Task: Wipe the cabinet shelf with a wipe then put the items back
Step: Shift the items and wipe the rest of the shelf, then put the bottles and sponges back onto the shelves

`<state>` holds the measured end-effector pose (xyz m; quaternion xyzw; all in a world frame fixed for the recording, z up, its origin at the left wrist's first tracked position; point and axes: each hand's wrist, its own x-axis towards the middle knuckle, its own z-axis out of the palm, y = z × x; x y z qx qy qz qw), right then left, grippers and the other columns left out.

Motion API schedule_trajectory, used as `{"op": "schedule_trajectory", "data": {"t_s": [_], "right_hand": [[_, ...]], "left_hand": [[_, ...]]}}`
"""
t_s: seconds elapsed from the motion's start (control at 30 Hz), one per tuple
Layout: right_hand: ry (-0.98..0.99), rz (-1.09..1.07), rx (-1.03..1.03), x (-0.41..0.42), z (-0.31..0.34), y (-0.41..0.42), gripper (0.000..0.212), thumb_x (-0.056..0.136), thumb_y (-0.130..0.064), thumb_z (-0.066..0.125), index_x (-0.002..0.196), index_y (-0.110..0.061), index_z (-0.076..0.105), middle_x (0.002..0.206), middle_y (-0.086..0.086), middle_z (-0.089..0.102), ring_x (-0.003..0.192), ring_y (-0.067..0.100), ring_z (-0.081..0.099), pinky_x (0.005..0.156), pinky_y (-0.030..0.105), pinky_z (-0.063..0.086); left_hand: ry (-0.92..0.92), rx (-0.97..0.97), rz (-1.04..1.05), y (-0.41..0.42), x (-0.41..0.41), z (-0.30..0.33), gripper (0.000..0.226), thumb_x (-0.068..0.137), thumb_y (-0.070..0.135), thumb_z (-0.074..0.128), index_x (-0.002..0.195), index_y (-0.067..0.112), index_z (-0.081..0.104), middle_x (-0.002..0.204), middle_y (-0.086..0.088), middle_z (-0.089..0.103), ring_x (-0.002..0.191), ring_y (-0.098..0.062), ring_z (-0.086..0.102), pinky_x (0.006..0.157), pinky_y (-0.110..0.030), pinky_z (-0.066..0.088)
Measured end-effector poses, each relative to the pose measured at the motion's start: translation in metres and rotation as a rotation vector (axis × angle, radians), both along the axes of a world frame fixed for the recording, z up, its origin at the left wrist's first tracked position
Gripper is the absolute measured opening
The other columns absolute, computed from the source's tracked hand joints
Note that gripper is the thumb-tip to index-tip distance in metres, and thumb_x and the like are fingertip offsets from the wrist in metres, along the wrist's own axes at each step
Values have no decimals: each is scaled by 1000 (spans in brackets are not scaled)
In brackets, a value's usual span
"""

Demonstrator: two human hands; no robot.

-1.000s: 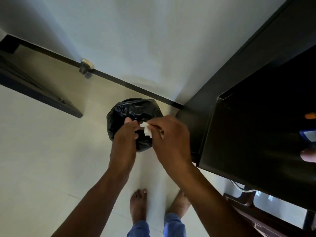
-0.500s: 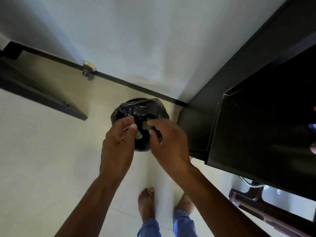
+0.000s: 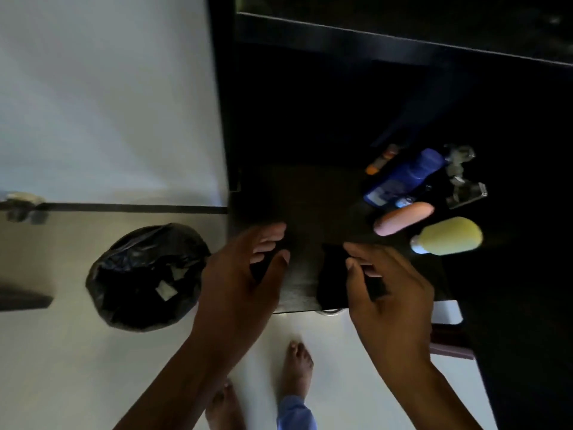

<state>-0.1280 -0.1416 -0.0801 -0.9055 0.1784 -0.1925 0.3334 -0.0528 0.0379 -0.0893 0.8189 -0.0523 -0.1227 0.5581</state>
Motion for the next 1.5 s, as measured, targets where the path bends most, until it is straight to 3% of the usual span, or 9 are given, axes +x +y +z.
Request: {"op": "schedule_trajectory", "data": {"t_s": [0.2,0.4,0.67,0.83,0.97,1.1,1.23,1.33,1.5], "right_hand": [[30,-348,350,-23,2,-48,15,91,-14,73,89,-28,76,84,-14,75,84,7,72,75,25,59],[60,-614,448,-43,-14,-75,18,84,-31,80,91,-30,64,78,-14,68,77,4,67,74,34,61],[108,-522,178,-26,-25,-83,51,88,-32,76,133,-34,54,111,-23,62,82,5,71,77,40,62],[76,-530,135,-7,-30,-90,46,88,-43,74,128,-34,53,102,-14,70,77,15,71,74,41,61],[81,-569,128,2,-26,-91,40,87,-42,77,119,-27,59,69,-31,45,59,9,64,63,41,61],[100,-573,157,0,-23,-91,39,86,-43,78,115,-25,61,71,-32,43,62,3,61,64,37,61],[108,-557,192,-7,-8,-86,40,85,-42,79,116,-25,61,77,-30,48,68,-7,55,63,19,50],[110,-529,191,-13,23,-81,41,83,-44,80,114,-25,62,78,-22,54,68,-6,57,59,13,43],[-17,-409,145,-13,113,-66,37,75,-45,81,107,-37,64,72,-22,63,62,0,63,57,24,55]], "left_hand": [[-20,-29,-96,-80,4,-5,35,87,31,74,122,31,70,117,20,72,110,3,67,97,-32,58],[0,-30,-134,-134,1,-14,50,78,40,78,126,27,69,118,15,72,109,-1,68,95,-34,59],[-130,122,-36,-161,-2,-26,42,79,43,84,118,35,70,112,18,73,102,-3,69,83,-36,61],[-217,194,7,-172,-3,-26,37,81,47,81,113,32,71,107,16,75,99,-4,70,80,-37,61],[-248,209,36,-176,-3,-24,30,82,47,80,106,30,74,100,15,77,93,-3,71,78,-34,60],[-249,215,28,-176,-3,-26,28,82,48,81,101,29,74,95,16,76,89,0,70,75,-25,58],[-280,216,3,-168,-10,-14,26,82,49,81,99,31,74,96,17,76,84,6,66,76,-8,49],[-299,217,11,-154,-16,15,23,79,47,84,91,30,74,90,18,76,79,5,69,72,-19,58],[-209,199,34,-122,-22,102,25,70,56,85,80,40,70,79,27,73,75,11,68,69,-26,63]]}}
